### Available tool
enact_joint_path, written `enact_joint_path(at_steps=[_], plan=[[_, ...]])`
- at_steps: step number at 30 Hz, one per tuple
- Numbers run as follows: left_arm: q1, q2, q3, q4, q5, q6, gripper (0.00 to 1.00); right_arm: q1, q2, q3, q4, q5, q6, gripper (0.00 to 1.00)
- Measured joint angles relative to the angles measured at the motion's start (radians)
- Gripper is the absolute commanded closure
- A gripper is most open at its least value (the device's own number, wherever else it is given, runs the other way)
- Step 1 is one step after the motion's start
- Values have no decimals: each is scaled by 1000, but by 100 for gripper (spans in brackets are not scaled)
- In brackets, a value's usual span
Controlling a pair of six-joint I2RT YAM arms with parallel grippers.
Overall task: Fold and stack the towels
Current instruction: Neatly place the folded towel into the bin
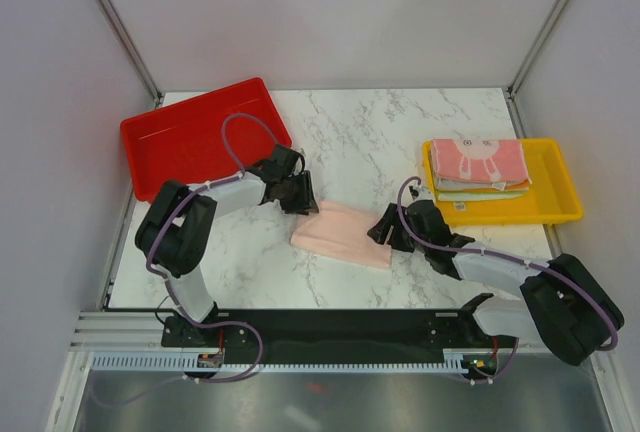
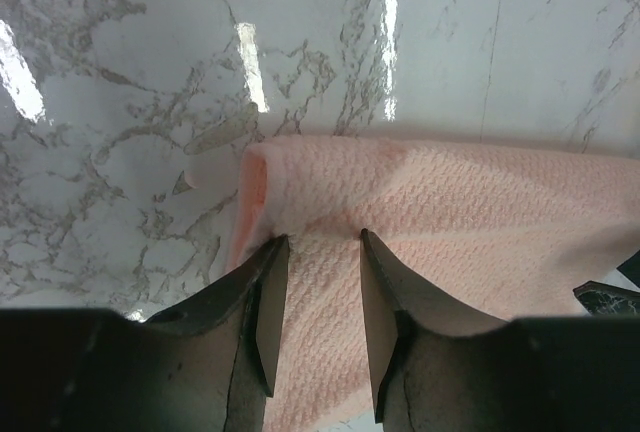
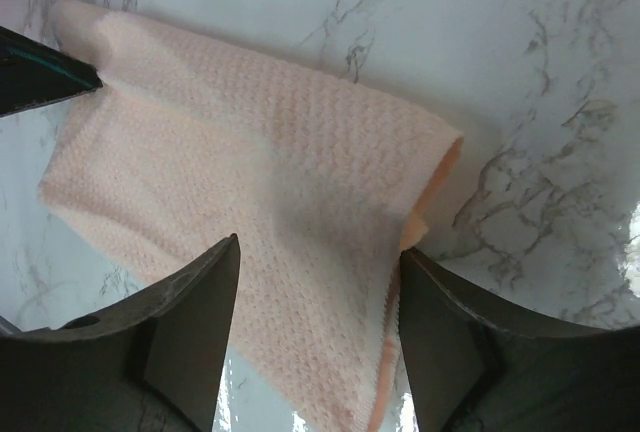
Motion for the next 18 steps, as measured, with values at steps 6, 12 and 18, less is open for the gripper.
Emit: enact_joint_path(at_steps=[6,12,18], plan=[[0,-33,-39,3,-7,-23,58,69,34,11,-4,67,18,73],[4,-63,-48,-50,-19,-40,58,79,-8,116,-243,148,-47,100],[59,-116,37,-179,-16,-37,51,-2,68,430,-471,158,-234,100]])
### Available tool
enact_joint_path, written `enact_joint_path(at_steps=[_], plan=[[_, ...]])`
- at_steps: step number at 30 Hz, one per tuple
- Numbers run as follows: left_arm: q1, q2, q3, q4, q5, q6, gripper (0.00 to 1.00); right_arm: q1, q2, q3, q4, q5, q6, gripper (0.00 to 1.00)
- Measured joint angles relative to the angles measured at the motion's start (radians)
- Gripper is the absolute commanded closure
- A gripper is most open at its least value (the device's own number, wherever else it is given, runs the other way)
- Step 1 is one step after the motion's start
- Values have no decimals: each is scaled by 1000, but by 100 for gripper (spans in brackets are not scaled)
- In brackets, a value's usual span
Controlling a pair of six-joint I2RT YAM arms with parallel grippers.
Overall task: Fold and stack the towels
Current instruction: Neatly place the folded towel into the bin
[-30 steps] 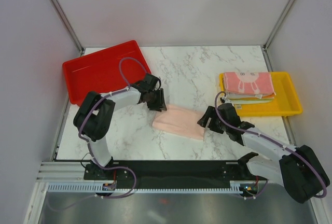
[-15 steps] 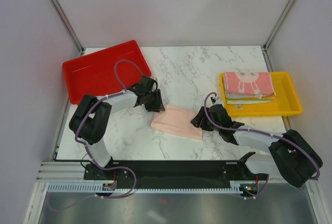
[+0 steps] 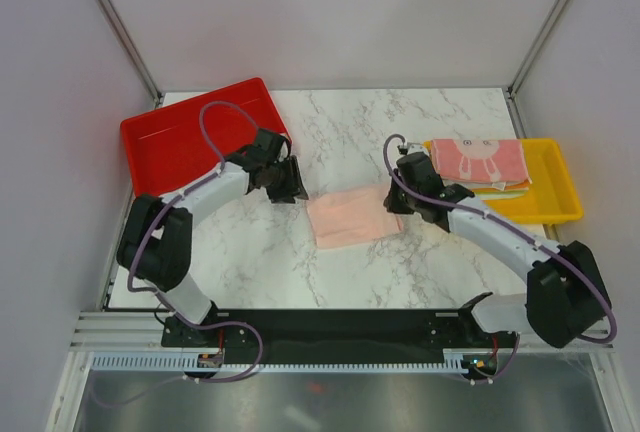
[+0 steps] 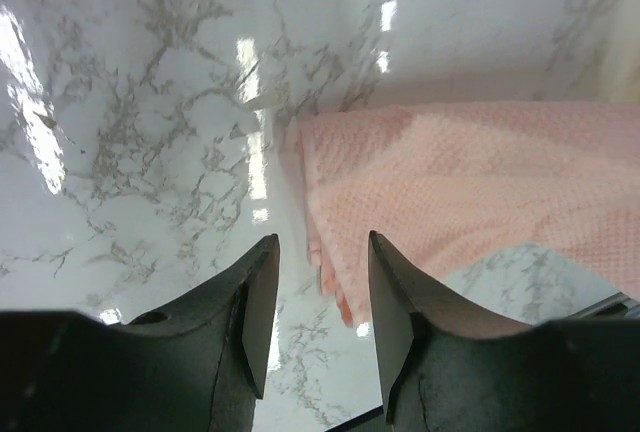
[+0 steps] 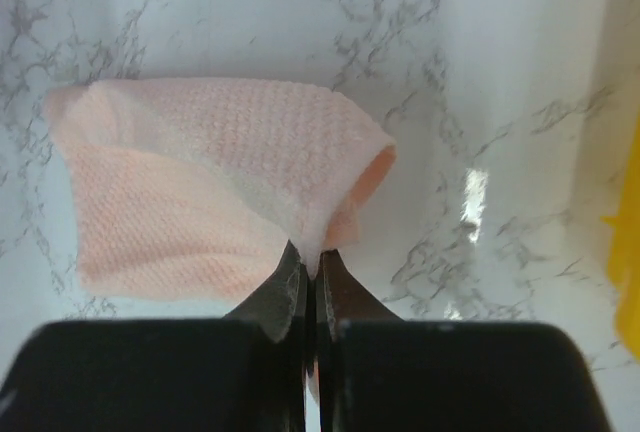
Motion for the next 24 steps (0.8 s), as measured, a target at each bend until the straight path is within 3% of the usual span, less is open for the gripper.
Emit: enact_joint_path(at_steps=[5,10,18,24], plan=[[14,-107,113,-64,-5,29,47,-139,167,254,-214,-42,-163,100],[16,-216,117,-91,-4,58,47,-238,316,523,-426,-55,-304,100],[16,-224,79,-134,-10,108,46,-373,353,805,-627,-57,-458,100],[16,-188,79,-138,-9,119,46,-509,365,922,-710,-65,-541,100]])
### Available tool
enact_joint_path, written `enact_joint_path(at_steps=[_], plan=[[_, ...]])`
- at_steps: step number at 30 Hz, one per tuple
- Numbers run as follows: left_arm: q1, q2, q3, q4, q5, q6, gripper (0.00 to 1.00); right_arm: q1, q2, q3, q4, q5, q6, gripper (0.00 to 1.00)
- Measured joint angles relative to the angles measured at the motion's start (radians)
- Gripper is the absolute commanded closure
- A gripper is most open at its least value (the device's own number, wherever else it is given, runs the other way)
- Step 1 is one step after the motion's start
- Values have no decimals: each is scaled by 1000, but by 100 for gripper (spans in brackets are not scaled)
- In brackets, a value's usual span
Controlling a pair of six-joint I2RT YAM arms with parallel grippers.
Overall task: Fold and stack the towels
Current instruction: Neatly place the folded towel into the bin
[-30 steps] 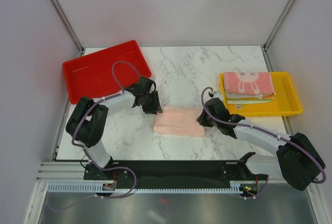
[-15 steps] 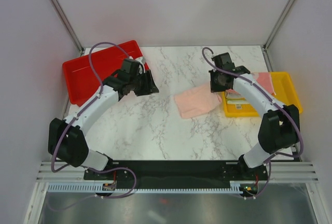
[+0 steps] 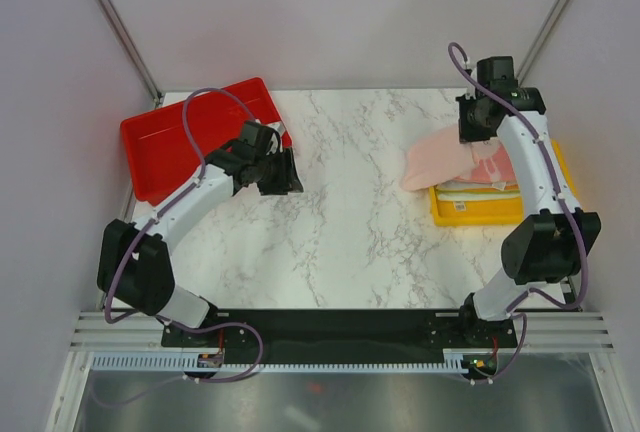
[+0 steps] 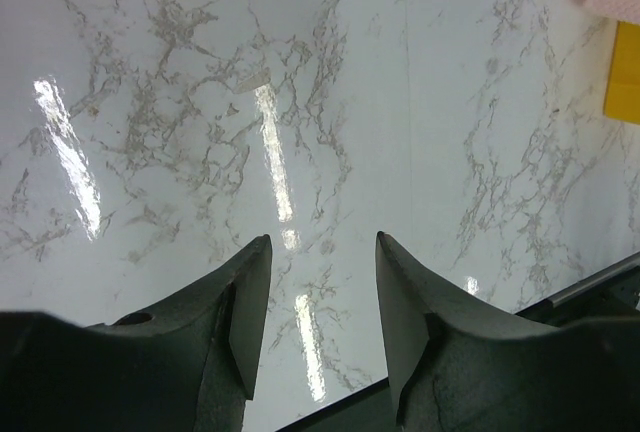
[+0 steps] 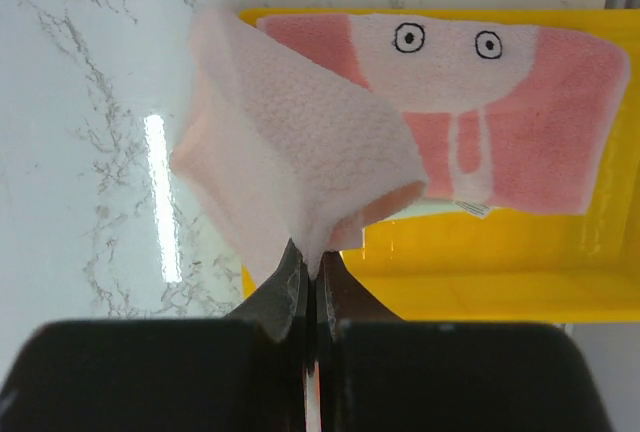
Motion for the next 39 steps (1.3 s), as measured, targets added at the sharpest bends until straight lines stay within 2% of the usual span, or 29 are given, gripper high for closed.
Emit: enact_joint_path(at_steps=[13,25,35,36,38,39], plan=[[0,15,0,-23,0,19,46,-163,87,244,-115,-131,-121,100],[0,15,37,-63,-1,41,46,-346,236,291,-140,-264,-152,100],[0,43,101,-82,0,46,46,-426,409,390,-152,-324,-154,99],[0,47,105,-82,0,47,46,-431,424,395,-151,-323,-154,96],[0,58,118,-89,0,48,46,-441,465,412,-153,-316,-152,84],[0,63,125,-92,0,49,46,-445,481,417,-153,-313,-151,68]])
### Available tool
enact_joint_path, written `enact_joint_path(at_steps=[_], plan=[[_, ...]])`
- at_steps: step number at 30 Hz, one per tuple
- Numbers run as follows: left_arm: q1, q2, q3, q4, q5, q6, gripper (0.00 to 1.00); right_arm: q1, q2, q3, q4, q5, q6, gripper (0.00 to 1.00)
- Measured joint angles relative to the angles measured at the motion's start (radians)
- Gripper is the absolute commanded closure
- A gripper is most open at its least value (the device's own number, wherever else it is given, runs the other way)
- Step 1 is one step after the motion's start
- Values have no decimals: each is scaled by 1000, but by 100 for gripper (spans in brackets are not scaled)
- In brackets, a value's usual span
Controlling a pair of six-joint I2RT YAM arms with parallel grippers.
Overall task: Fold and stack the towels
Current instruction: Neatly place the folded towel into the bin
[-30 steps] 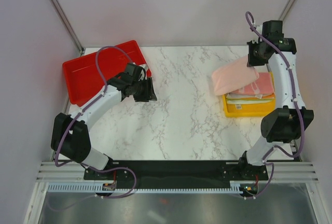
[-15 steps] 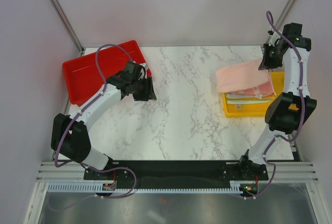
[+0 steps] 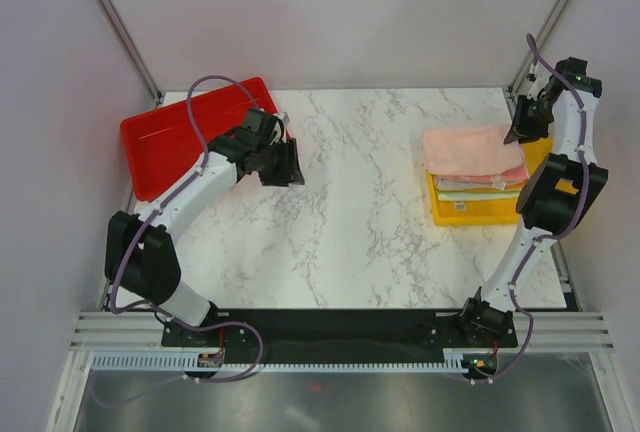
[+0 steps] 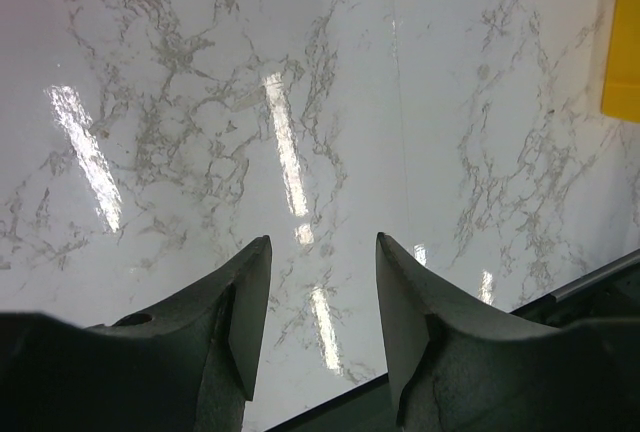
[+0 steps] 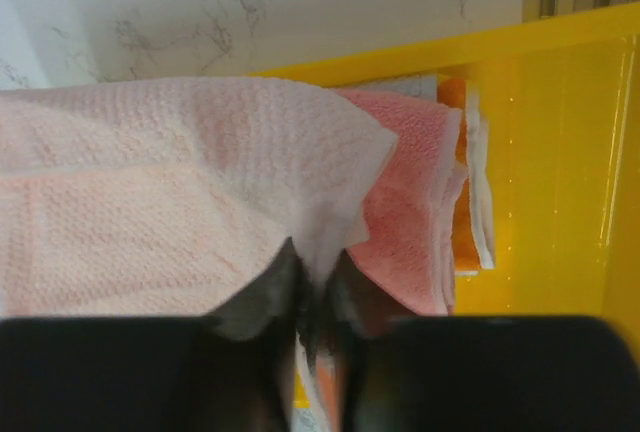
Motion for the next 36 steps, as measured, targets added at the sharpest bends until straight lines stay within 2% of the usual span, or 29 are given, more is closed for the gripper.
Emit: enact_joint_path(at_steps=[6,10,11,15,19,23,26,29,36], plan=[[0,37,50,-11,1,6,46,-31,117,67,-9,67,15,61],[0,48,65,-17,1,10,46,-40,135,101,-9,142,58,49],[0,48,71,-21,2,10,46,-40,127,101,-5,155,71,44],[0,43,98,-26,2,10,46,-3,18,11,45,201,140,39],[0,21,107,-26,6,10,46,126,-136,-83,106,241,216,38],[0,-1,107,-26,10,10,46,247,-299,-273,262,147,284,41],[0,-13,107,-26,10,10,46,257,-365,-424,386,15,324,44],[0,-19,107,-26,10,10,46,240,-357,-541,482,-87,352,44],[0,-18,107,-26,10,10,46,230,-279,-711,560,-133,364,45]])
